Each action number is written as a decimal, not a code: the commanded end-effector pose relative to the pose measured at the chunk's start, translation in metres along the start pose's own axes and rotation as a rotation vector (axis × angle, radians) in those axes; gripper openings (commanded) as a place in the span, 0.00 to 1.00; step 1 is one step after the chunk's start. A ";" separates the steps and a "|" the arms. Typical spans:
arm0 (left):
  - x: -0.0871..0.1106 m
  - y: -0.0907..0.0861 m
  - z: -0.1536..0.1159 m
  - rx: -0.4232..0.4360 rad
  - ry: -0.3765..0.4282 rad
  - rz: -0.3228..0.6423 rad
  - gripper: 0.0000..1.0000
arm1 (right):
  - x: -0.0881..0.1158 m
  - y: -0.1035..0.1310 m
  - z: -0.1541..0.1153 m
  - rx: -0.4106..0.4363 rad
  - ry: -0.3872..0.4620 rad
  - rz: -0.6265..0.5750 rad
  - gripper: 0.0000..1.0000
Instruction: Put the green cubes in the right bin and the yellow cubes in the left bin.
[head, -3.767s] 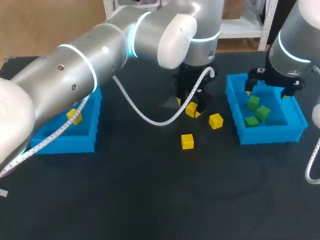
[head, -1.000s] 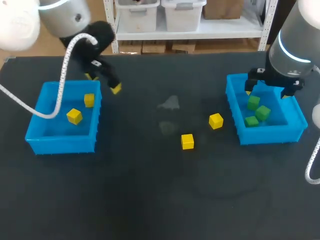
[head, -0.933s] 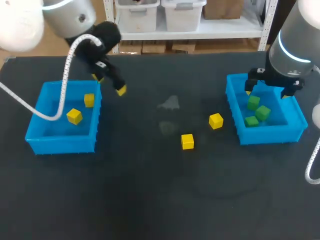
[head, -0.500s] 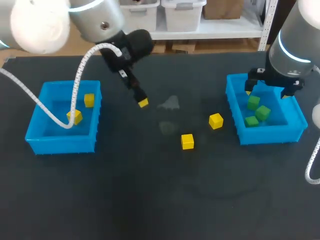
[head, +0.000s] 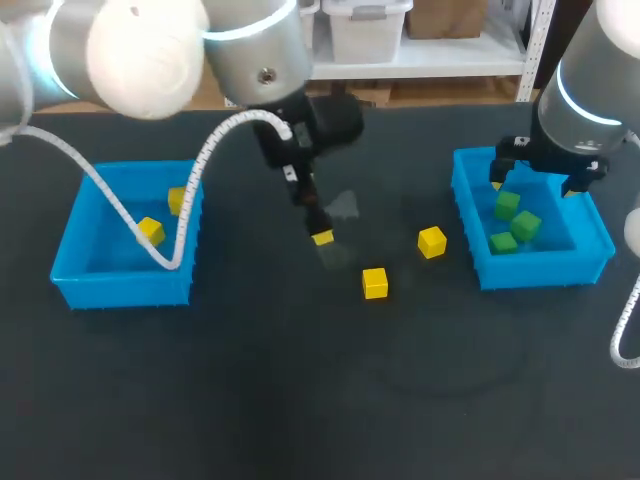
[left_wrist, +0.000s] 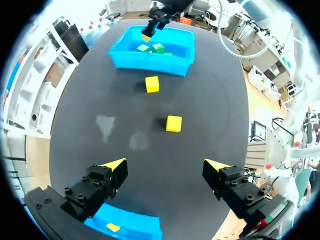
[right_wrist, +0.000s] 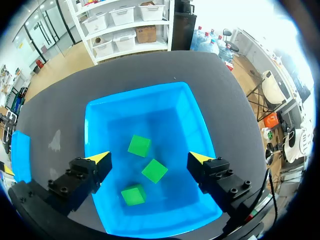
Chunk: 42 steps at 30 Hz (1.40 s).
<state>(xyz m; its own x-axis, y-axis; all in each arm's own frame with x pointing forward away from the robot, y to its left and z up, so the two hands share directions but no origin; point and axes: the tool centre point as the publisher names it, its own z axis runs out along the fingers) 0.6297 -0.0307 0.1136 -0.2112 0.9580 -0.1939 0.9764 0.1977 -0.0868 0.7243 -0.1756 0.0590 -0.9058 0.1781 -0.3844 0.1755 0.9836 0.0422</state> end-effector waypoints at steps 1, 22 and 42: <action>-0.014 0.000 0.017 -0.018 0.018 0.010 1.00 | 0.001 0.000 0.000 0.000 -0.004 0.001 1.00; -0.056 -0.038 0.074 0.014 0.079 0.043 1.00 | 0.001 0.000 0.000 0.000 -0.004 0.001 1.00; -0.045 -0.028 0.121 -0.003 0.151 0.006 1.00 | 0.001 0.000 0.000 0.000 -0.004 0.001 1.00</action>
<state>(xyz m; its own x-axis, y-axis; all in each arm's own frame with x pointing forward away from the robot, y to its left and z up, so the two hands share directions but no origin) 0.6044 -0.1036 0.0112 -0.1964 0.9794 -0.0475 0.9782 0.1924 -0.0782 0.7243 -0.1756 0.0590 -0.9058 0.1781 -0.3845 0.1754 0.9836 0.0422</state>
